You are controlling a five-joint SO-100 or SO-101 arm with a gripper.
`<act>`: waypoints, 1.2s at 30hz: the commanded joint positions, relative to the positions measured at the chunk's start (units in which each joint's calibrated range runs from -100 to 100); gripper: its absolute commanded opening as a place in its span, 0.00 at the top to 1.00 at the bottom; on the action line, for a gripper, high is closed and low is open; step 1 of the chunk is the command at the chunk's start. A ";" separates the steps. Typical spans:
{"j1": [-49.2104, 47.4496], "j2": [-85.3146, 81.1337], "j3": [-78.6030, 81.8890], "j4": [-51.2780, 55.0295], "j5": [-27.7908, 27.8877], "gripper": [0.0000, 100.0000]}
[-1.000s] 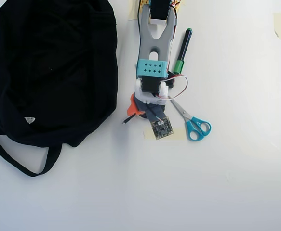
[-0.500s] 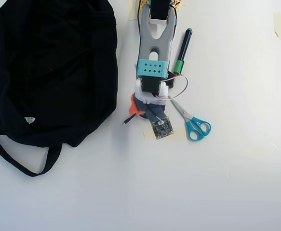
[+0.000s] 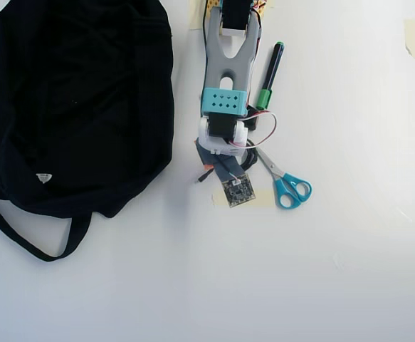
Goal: Put the cable into the black bag
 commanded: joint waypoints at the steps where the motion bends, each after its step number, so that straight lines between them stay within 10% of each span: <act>1: -0.31 -0.22 -0.35 -0.42 0.31 0.98; 36: -3.22 -11.43 -22.81 18.36 -8.66 0.98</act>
